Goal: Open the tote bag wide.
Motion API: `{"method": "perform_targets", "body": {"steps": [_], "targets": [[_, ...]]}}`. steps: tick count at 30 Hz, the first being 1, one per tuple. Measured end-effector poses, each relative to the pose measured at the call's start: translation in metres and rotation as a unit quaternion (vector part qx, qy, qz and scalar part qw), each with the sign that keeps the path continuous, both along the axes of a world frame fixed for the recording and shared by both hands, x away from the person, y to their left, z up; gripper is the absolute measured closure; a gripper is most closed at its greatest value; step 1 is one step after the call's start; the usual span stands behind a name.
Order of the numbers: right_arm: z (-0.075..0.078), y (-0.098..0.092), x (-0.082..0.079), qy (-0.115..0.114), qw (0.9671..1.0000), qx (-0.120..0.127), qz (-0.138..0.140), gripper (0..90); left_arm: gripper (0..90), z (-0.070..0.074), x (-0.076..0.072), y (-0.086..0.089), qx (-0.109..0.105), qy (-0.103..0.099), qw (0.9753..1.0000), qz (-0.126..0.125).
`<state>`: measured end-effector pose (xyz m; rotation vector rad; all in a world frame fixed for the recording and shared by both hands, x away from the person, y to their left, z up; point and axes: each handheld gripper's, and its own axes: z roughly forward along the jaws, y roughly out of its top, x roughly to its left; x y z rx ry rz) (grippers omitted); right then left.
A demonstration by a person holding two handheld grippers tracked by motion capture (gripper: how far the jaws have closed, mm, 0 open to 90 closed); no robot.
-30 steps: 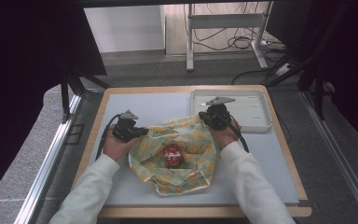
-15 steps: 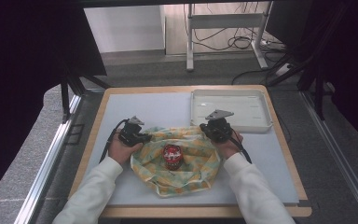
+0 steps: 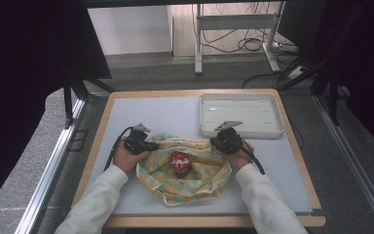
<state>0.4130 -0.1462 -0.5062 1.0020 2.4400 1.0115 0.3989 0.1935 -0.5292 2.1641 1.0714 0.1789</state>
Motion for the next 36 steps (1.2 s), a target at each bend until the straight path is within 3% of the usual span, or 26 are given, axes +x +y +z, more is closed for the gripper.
{"method": "perform_targets", "body": {"steps": [5,8,10,13,19,23,27,32,36], "targets": [[-0.002,0.000,0.001,0.007,1.0000,-0.002,0.001,84.7,78.9,0.001,-0.001,0.002,-0.012,-0.003,0.9999,0.008],[0.003,-0.002,0.001,0.002,1.0000,0.005,-0.002,70.1,63.4,0.006,-0.003,0.007,-0.020,-0.014,0.9995,0.020],[0.011,-0.006,-0.001,-0.015,0.9996,0.021,-0.014,56.9,52.7,0.012,-0.005,0.012,-0.029,-0.024,0.9990,0.025],[0.024,-0.012,-0.005,-0.029,0.9981,0.051,-0.019,46.6,45.1,0.025,-0.011,0.019,-0.045,-0.046,0.9975,0.031],[0.054,-0.025,-0.018,-0.053,0.9944,0.090,-0.015,44.0,38.7,0.050,-0.030,0.030,-0.072,-0.075,0.9943,0.025],[0.067,-0.027,-0.031,-0.055,0.9929,0.105,0.011,50.7,40.2,0.064,-0.045,0.033,-0.086,-0.090,0.9920,0.021],[0.072,-0.025,-0.044,-0.046,0.9920,0.112,0.036,60.4,48.4,0.073,-0.060,0.031,-0.100,-0.097,0.9903,0.003],[0.070,-0.018,-0.055,-0.024,0.9918,0.107,0.065,76.6,74.2,0.076,-0.078,0.019,-0.095,-0.083,0.9909,-0.047],[0.066,-0.009,-0.062,-0.002,0.9914,0.094,0.090,85.9,85.6,0.072,-0.087,0.008,-0.078,-0.067,0.9914,-0.081]]}}
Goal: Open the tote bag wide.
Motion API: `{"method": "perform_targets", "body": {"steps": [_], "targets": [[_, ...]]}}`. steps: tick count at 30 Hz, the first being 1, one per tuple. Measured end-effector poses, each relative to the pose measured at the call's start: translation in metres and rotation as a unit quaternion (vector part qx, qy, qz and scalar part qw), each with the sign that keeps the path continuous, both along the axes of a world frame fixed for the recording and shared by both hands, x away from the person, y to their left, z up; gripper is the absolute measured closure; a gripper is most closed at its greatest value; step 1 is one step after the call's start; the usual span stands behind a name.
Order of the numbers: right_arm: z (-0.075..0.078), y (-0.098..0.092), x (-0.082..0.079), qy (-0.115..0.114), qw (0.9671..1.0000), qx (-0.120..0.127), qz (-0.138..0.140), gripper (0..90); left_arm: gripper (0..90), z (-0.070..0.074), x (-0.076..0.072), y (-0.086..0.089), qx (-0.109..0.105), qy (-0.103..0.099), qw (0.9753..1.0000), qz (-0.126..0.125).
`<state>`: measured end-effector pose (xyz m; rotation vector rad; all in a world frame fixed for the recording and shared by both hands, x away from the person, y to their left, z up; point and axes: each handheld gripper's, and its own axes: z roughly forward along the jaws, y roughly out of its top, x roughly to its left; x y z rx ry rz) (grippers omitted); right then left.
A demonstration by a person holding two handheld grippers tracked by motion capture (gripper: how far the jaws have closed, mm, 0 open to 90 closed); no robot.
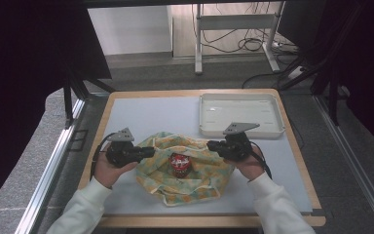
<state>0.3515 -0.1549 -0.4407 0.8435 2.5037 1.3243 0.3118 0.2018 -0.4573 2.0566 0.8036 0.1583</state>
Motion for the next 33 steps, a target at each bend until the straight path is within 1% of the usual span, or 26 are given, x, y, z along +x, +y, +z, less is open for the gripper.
{"method": "perform_targets", "body": {"steps": [3,4,6,9,11,13,15,18,22,28,30,33], "targets": [[-0.007,0.010,-0.006,0.011,0.9996,-0.017,0.018,88.5,89.2,-0.006,-0.003,-0.008,0.010,0.010,0.9997,-0.018],[-0.008,0.012,-0.007,0.012,0.9994,-0.023,0.023,88.7,89.8,-0.009,-0.004,-0.010,0.015,0.013,0.9995,-0.023],[-0.012,0.018,-0.010,0.018,0.9988,-0.031,0.033,88.7,90.0,-0.013,-0.005,-0.014,0.022,0.022,0.9991,-0.029],[-0.017,0.025,-0.015,0.024,0.9978,-0.041,0.045,88.8,90.0,-0.017,-0.005,-0.018,0.030,0.028,0.9984,-0.039],[-0.020,0.030,-0.016,0.029,0.9969,-0.051,0.052,88.8,90.0,-0.020,-0.005,-0.021,0.034,0.032,0.9982,-0.038],[-0.026,0.034,-0.016,0.029,0.9954,-0.070,0.058,88.8,90.0,-0.023,-0.004,-0.025,0.042,0.035,0.9978,-0.038],[-0.030,0.036,-0.014,0.033,0.9948,-0.078,0.057,88.8,90.0,-0.028,-0.001,-0.028,0.049,0.040,0.9973,-0.037],[-0.036,0.038,-0.006,0.039,0.9947,-0.084,0.044,88.8,90.0,-0.035,0.009,-0.030,0.061,0.048,0.9967,-0.026],[-0.040,0.038,0.006,0.043,0.9951,-0.085,0.028,88.9,90.0,-0.040,0.020,-0.029,0.061,0.058,0.9964,-0.013],[-0.049,0.036,0.024,0.057,0.9951,-0.080,0.001,88.9,90.0,-0.047,0.031,-0.026,0.067,0.066,0.9956,0.002],[-0.053,0.036,0.029,0.061,0.9948,-0.081,-0.006,88.9,90.0,-0.049,0.033,-0.026,0.069,0.066,0.9954,0.004],[-0.058,0.035,0.036,0.064,0.9943,-0.083,-0.019,88.9,90.0,-0.053,0.035,-0.028,0.084,0.062,0.9945,0.010]]}}
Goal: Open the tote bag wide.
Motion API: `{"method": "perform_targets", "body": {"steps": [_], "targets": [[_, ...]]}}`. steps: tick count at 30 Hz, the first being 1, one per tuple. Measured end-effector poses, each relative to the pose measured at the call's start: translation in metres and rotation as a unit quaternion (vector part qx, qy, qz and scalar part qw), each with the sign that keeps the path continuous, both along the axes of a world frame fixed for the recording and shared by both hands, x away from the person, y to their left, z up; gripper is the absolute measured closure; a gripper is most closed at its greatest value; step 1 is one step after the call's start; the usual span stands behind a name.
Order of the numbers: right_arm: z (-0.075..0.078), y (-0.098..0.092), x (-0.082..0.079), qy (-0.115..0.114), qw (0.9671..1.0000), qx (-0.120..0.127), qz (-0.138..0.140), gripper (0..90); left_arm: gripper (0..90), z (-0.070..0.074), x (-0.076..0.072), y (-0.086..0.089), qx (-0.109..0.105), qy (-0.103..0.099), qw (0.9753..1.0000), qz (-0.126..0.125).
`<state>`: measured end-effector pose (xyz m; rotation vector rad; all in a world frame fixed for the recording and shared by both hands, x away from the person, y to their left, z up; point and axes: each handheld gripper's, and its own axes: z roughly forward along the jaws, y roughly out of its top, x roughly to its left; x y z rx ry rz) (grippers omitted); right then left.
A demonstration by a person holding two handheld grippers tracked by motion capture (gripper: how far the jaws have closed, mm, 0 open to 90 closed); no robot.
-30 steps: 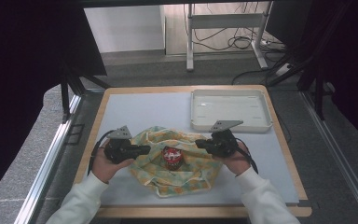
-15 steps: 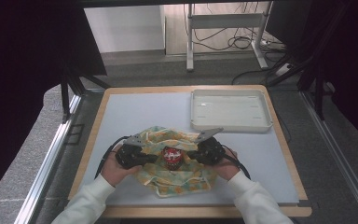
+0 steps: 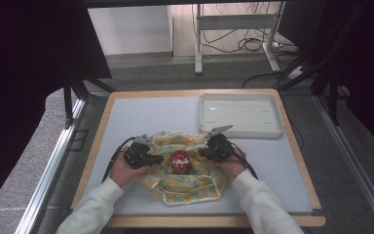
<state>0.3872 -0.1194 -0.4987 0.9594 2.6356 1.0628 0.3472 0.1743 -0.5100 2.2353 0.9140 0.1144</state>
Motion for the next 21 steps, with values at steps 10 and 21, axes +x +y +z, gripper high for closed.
{"method": "perform_targets", "body": {"steps": [10,21], "targets": [[-0.020,-0.010,0.019,0.019,0.9986,-0.011,-0.048,89.0,90.0,-0.013,0.011,0.003,0.029,0.011,0.9994,0.017],[-0.014,-0.014,0.011,0.004,0.9988,-0.002,-0.049,89.0,90.0,-0.010,0.006,0.004,0.022,0.008,0.9996,0.013]]}}
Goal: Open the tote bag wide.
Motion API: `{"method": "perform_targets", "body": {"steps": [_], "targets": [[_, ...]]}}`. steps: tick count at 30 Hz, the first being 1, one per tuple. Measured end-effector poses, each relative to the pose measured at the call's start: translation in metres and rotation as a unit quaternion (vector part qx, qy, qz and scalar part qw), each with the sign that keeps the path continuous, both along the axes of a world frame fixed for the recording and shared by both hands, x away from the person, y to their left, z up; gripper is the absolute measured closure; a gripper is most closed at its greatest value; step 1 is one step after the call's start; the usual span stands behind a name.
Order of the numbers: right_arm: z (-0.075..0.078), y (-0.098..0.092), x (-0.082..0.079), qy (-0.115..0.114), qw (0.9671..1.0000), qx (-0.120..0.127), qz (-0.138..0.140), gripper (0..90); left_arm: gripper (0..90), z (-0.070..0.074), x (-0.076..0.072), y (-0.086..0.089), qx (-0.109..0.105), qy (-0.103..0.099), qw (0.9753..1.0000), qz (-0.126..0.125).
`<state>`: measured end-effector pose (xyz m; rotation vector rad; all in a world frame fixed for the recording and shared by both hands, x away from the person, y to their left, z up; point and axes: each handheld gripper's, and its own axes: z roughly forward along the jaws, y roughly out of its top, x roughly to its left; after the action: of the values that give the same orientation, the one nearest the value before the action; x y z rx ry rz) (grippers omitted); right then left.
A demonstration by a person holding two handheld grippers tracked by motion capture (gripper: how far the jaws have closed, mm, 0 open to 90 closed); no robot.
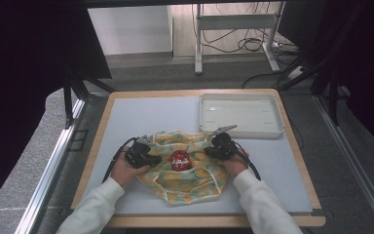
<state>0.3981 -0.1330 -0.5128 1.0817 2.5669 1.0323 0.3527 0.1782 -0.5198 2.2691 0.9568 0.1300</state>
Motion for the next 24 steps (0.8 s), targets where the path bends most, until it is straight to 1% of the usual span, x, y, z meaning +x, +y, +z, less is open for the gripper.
{"method": "perform_targets", "body": {"steps": [1,3,5,6,7,8,10,11,13,16,19,22,24], "targets": [[0.005,0.000,-0.005,-0.008,1.0000,0.004,0.002,89.0,90.0,0.001,-0.001,0.000,-0.002,-0.001,1.0000,0.001],[0.013,0.000,-0.014,-0.020,0.9997,0.009,0.015,88.9,90.0,0.003,-0.002,0.001,-0.004,-0.002,1.0000,-0.001],[0.022,0.001,-0.027,-0.026,0.9991,0.018,0.030,89.0,90.0,0.002,-0.002,0.000,-0.003,-0.001,1.0000,-0.001],[0.025,0.001,-0.034,-0.026,0.9986,0.024,0.038,88.9,90.0,0.001,-0.002,0.000,-0.002,0.000,1.0000,-0.001],[0.030,0.002,-0.041,-0.022,0.9980,0.033,0.050,89.0,90.0,0.000,-0.001,-0.001,-0.003,0.002,1.0000,-0.001],[0.032,0.003,-0.048,-0.024,0.9973,0.037,0.059,88.9,90.0,0.000,-0.001,-0.001,-0.001,0.003,1.0000,-0.002],[0.034,0.007,-0.059,-0.020,0.9959,0.042,0.078,88.9,90.0,-0.001,-0.001,-0.001,0.000,0.004,1.0000,-0.003],[0.033,0.009,-0.065,-0.014,0.9950,0.044,0.088,88.9,90.0,-0.001,-0.001,-0.002,0.000,0.005,1.0000,-0.002],[0.028,0.014,-0.080,-0.001,0.9930,0.037,0.112,88.9,90.0,-0.001,-0.001,-0.002,0.000,0.005,1.0000,-0.002],[0.018,0.014,-0.093,0.015,0.9915,0.028,0.126,88.9,90.0,-0.002,-0.001,-0.002,0.002,0.007,1.0000,-0.003],[0.010,0.009,-0.098,0.029,0.9914,0.023,0.125,88.9,90.0,-0.003,-0.001,-0.003,0.001,0.008,1.0000,-0.003],[0.003,0.006,-0.098,0.041,0.9916,0.025,0.120,89.0,90.0,-0.004,-0.001,-0.003,0.001,0.009,1.0000,-0.002],[-0.001,0.005,-0.097,0.046,0.9914,0.020,0.120,89.0,90.0,-0.004,0.000,-0.003,0.001,0.010,1.0000,-0.002]]}}
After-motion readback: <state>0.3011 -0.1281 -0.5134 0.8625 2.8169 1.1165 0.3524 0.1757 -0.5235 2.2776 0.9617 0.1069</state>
